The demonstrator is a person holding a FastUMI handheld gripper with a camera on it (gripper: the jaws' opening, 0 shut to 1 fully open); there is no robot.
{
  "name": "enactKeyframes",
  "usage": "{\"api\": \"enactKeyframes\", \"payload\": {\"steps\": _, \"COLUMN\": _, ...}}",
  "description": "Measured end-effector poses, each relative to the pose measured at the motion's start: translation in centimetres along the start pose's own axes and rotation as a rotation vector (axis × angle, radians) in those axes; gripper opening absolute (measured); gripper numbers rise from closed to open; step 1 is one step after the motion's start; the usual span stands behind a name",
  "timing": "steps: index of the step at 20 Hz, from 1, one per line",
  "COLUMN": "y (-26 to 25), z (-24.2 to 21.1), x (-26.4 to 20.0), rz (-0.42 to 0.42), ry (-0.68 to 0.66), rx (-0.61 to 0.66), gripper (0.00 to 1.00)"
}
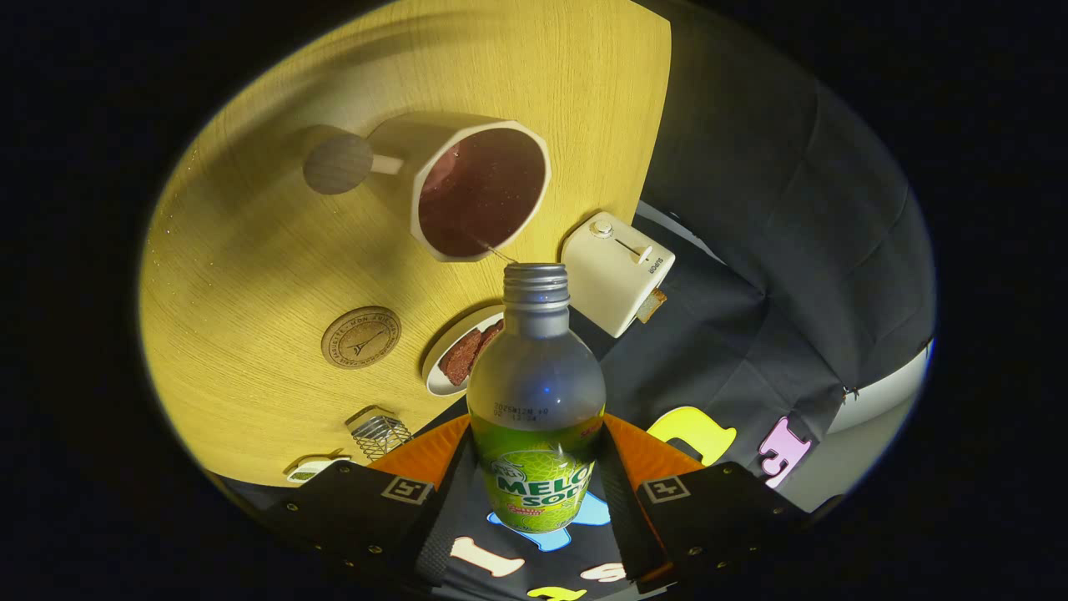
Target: Take the bottle from table, then pour the juice into the cup, finally place the bottle on the coaster
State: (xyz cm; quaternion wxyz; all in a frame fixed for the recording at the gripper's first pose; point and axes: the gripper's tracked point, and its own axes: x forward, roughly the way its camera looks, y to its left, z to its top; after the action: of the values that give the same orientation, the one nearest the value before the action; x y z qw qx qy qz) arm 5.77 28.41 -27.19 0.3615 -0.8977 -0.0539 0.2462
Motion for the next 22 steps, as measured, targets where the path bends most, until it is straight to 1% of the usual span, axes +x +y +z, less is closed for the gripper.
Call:
{"api": "enactKeyframes", "payload": {"steps": 4, "y": 0.7, "z": 0.3, "x": 0.1, "rz": 0.016, "ry": -0.005, "rx": 0.031, "gripper": 0.76}}
{"api": "enactKeyframes", "payload": {"steps": 10, "y": 2.2, "z": 1.1, "x": 0.4, "rz": 0.048, "ry": -0.007, "rx": 0.131, "gripper": 0.76}}
{"api": "enactKeyframes", "payload": {"steps": 12, "y": 3.1, "z": 1.2, "x": 0.4, "rz": 0.074, "ry": -0.005, "rx": 0.2, "gripper": 0.77}}
{"api": "enactKeyframes", "payload": {"steps": 15, "y": 4.6, "z": 2.1, "x": 0.2, "rz": 0.116, "ry": -0.017, "rx": 0.37, "gripper": 0.76}}
{"api": "enactKeyframes", "payload": {"steps": 20, "y": 4.7, "z": 2.6, "x": -0.4, "rz": 0.082, "ry": -0.041, "rx": 0.54, "gripper": 0.76}}
{"api": "enactKeyframes", "payload": {"steps": 22, "y": 5.1, "z": 2.9, "x": -0.6, "rz": 0.083, "ry": -0.05, "rx": 0.616, "gripper": 0.76}}
